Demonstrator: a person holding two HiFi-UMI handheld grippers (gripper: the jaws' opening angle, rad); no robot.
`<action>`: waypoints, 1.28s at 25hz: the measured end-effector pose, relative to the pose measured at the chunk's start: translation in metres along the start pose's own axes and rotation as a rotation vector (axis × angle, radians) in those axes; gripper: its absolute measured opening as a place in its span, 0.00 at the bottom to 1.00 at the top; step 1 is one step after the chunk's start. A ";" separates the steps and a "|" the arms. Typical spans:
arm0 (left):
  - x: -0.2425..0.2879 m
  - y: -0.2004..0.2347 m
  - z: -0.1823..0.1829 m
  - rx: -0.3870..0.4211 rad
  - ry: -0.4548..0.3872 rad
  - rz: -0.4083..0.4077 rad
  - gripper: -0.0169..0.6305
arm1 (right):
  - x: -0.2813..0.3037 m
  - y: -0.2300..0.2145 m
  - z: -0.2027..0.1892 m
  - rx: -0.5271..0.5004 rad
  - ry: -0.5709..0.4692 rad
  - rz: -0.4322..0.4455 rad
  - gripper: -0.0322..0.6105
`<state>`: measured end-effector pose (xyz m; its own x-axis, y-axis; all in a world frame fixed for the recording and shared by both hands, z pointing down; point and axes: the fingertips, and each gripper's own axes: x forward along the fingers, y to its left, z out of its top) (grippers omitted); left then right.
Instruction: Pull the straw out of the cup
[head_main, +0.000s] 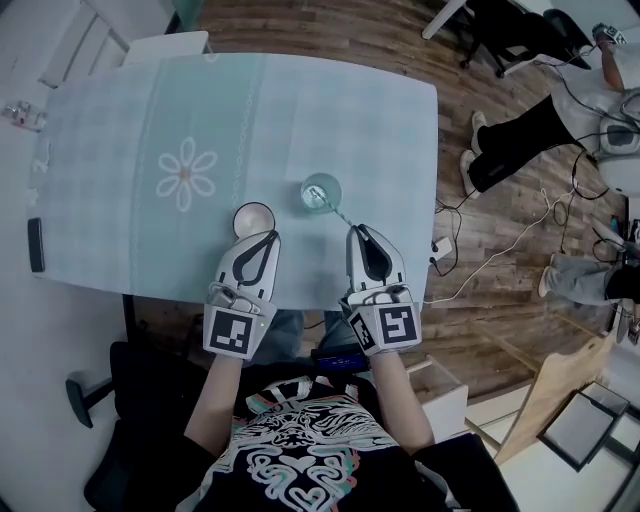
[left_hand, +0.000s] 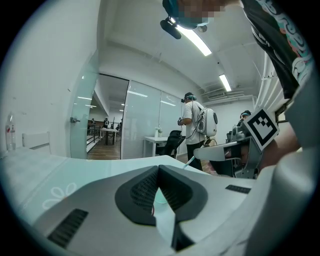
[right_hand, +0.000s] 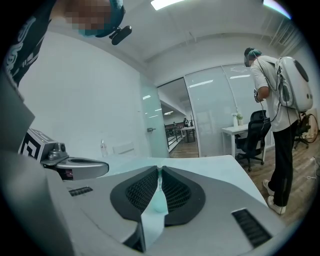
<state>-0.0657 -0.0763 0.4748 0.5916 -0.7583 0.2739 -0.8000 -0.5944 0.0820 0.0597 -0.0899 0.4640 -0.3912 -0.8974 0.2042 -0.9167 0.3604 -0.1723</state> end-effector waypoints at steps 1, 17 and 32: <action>0.000 0.000 0.001 0.000 0.000 -0.001 0.02 | -0.001 0.000 0.001 0.001 -0.001 -0.002 0.11; -0.003 0.003 0.008 0.012 -0.014 0.008 0.02 | -0.010 0.004 0.007 0.005 -0.015 -0.009 0.11; -0.002 0.001 0.025 0.030 -0.055 0.019 0.02 | -0.022 0.004 0.013 0.005 -0.039 -0.006 0.11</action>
<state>-0.0657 -0.0822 0.4501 0.5816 -0.7824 0.2224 -0.8082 -0.5869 0.0486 0.0661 -0.0724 0.4462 -0.3819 -0.9088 0.1681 -0.9188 0.3536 -0.1756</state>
